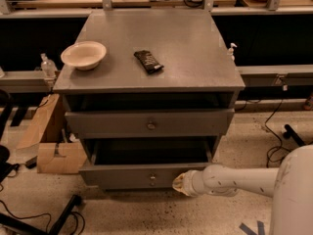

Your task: Close middle drawer

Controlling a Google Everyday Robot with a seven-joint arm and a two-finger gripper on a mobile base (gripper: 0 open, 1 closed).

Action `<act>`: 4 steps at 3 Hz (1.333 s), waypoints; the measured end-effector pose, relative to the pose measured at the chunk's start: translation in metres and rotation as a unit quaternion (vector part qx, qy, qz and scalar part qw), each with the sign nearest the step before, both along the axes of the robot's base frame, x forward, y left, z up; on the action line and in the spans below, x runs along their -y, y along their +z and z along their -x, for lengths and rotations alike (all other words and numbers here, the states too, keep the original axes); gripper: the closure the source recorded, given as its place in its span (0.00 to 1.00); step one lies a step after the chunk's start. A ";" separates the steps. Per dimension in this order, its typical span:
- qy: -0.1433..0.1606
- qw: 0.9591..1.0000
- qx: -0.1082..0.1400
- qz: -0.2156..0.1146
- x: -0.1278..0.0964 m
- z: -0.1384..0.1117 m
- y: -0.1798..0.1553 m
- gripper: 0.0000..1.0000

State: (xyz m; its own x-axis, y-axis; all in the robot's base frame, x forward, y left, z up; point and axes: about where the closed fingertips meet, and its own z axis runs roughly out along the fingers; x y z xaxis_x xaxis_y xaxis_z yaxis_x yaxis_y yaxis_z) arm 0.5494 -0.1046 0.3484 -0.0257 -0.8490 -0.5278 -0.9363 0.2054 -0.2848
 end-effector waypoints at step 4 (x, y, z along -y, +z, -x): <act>-0.012 1.000 0.010 0.016 0.005 -0.051 0.004 1.00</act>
Offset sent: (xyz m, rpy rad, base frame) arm 0.0929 -0.0109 0.0110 -0.0609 -0.0398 -0.0456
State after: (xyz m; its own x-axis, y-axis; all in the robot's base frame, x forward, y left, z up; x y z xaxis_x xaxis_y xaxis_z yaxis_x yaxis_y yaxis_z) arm 0.6005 -0.1091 0.3521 -0.0351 -0.8651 -0.5004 -0.9251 0.2175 -0.3112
